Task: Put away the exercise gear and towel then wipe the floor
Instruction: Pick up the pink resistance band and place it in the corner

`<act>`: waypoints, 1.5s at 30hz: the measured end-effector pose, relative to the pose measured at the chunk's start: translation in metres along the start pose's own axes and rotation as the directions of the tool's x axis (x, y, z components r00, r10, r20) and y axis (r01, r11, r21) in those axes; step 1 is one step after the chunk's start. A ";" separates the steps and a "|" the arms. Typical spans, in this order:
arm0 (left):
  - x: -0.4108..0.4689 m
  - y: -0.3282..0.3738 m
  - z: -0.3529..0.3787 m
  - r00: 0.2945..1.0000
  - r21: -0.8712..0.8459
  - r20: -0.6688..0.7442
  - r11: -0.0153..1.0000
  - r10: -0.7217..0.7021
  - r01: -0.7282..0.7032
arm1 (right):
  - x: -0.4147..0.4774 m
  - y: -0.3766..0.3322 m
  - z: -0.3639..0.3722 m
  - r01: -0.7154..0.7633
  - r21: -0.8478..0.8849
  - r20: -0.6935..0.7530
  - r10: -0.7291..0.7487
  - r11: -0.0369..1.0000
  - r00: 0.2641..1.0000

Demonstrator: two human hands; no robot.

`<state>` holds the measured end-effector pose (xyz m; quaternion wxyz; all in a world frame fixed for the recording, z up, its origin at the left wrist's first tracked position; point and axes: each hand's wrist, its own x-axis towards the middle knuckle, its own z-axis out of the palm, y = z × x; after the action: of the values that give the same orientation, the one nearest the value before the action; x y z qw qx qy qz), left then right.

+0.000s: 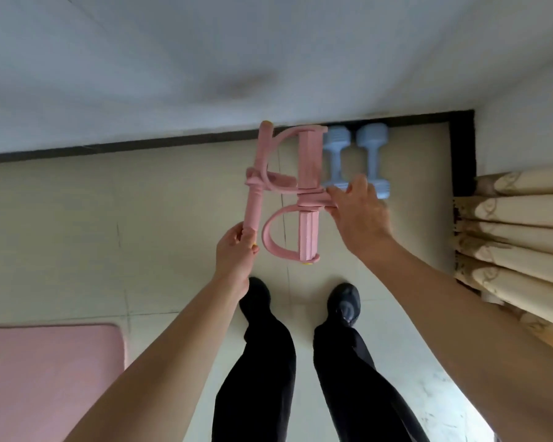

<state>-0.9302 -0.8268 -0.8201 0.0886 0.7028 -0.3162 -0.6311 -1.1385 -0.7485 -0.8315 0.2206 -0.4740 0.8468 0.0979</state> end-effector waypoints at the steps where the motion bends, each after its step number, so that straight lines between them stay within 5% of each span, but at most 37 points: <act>1: 0.025 -0.014 0.005 1.000 0.007 -0.001 1.000 -0.009 0.009 | 0.015 -0.001 0.024 0.014 -0.013 0.007 -0.014 1.000 1.000; 14: 0.278 -0.128 0.041 0.986 -0.159 -0.040 0.975 -0.162 0.154 | 0.201 -0.046 0.223 0.098 -0.200 0.042 -0.092 0.975 0.995; 20: 0.322 -0.155 0.052 0.991 0.028 -0.034 0.991 -0.132 0.133 | 0.222 -0.043 0.264 0.078 -0.291 0.029 -0.072 0.954 0.997; 26: 0.348 -0.152 0.037 0.986 0.308 -0.157 0.951 0.054 -0.003 | 0.216 -0.032 0.284 0.119 -0.148 0.049 -0.113 0.982 0.992; 29: 0.335 -0.137 0.035 0.993 0.339 -0.101 0.941 0.054 -0.016 | 0.202 -0.032 0.279 0.144 -0.027 0.094 -0.141 0.989 0.986; 31: 0.316 -0.134 0.032 0.985 0.522 -0.015 0.842 0.170 -0.138 | 0.183 -0.033 0.271 0.183 0.029 0.074 -0.184 0.983 0.980; 35: 0.256 -0.124 0.008 0.904 0.836 0.115 0.452 0.412 -0.313 | 0.124 -0.029 0.239 0.146 0.057 0.020 -0.148 0.988 0.989; 39: 0.179 -0.076 -0.016 0.760 0.875 0.234 0.210 0.606 -0.437 | 0.076 -0.020 0.158 0.103 0.032 -0.058 -0.101 0.994 0.993; 45: 0.052 0.089 -0.047 0.558 0.842 0.347 0.012 0.754 -0.539 | 0.039 -0.027 -0.052 0.177 0.029 -0.265 -0.163 0.984 0.950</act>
<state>-0.9151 -0.9385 -0.8082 0.0097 0.4603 -0.8723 -0.1646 -1.1481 -0.8118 -0.8023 0.1270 -0.5479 0.8268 -0.0071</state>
